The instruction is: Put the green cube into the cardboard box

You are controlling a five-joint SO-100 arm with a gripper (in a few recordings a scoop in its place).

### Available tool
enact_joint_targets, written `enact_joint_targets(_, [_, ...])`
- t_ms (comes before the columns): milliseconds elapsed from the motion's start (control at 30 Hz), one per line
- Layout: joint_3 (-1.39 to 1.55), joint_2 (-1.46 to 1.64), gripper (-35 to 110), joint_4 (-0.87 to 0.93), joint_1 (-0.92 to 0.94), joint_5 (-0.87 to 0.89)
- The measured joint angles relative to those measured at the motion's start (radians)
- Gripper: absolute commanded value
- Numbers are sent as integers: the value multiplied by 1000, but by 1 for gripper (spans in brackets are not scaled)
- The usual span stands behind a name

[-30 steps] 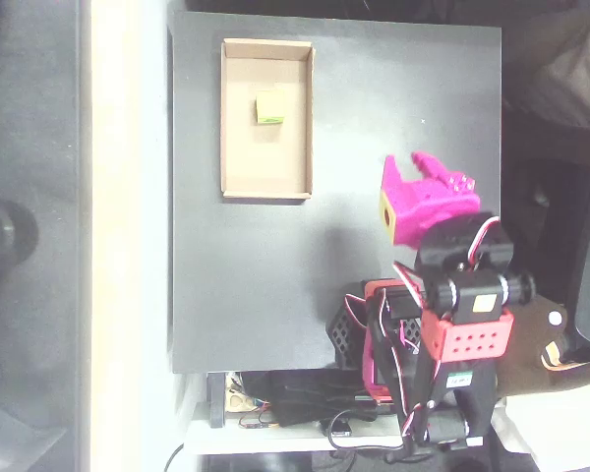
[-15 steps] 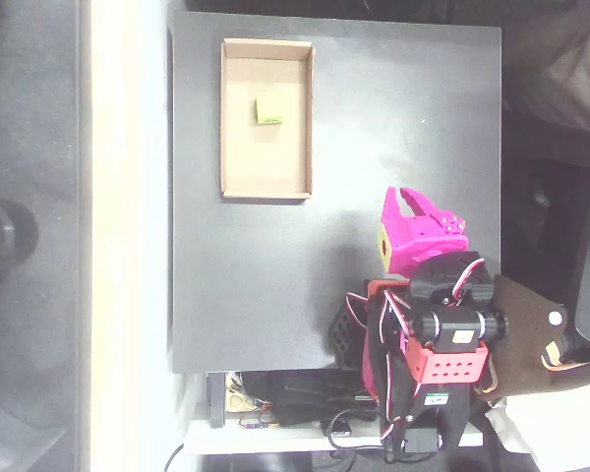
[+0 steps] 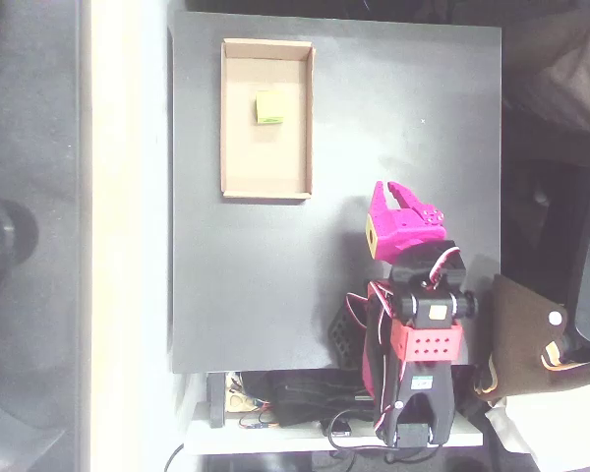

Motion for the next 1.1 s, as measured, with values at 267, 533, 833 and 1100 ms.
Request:
enact_joint_targets(267, [124, 14, 3, -12, -3, 0])
enact_joint_targets(533, [135, 9, 3, -9, -3, 0])
enact_joint_targets(833, [135, 20, 3, 178, -3, 0])
enact_joint_targets(1100, [137, 21, 4, 235, -3, 9])
